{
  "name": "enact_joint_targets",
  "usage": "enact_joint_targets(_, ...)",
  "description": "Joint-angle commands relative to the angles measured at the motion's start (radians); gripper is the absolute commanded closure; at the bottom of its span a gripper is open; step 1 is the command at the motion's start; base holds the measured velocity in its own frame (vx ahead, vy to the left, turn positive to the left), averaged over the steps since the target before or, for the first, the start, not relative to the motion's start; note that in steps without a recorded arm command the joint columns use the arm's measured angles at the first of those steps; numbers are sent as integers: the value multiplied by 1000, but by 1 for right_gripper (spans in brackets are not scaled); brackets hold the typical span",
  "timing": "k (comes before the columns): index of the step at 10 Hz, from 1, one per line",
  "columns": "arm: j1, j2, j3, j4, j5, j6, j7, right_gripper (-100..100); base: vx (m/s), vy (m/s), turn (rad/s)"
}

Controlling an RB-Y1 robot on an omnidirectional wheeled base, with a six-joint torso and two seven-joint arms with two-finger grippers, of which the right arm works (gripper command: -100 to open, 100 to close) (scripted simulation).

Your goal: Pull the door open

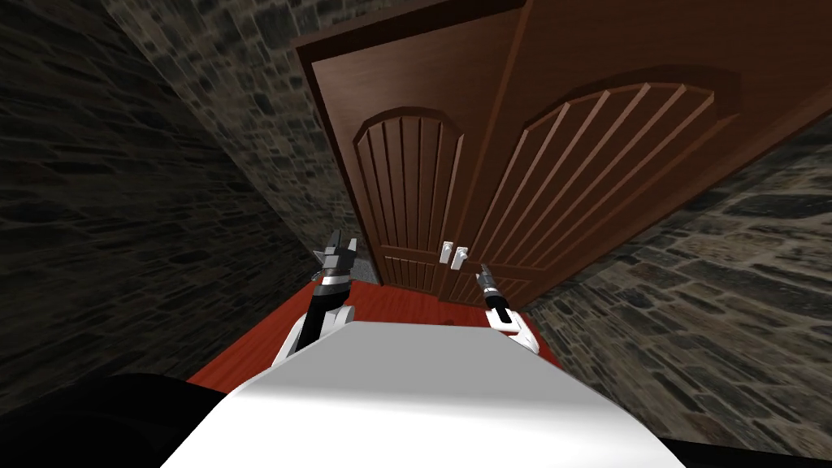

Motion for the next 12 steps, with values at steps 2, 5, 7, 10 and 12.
enact_joint_targets(2,2,0,35,-31,10,0,-26,-100,-173,106,89)
enact_joint_targets(5,14,-13,-16,8,0,4,-6,-100,-7,-59,-119)
enact_joint_targets(7,10,-16,-30,18,-4,10,1,-100,142,-150,-24)
enact_joint_targets(10,-15,-5,-17,16,-3,8,7,-100,214,34,88)
enact_joint_targets(12,-35,6,1,10,0,4,8,-100,213,123,145)
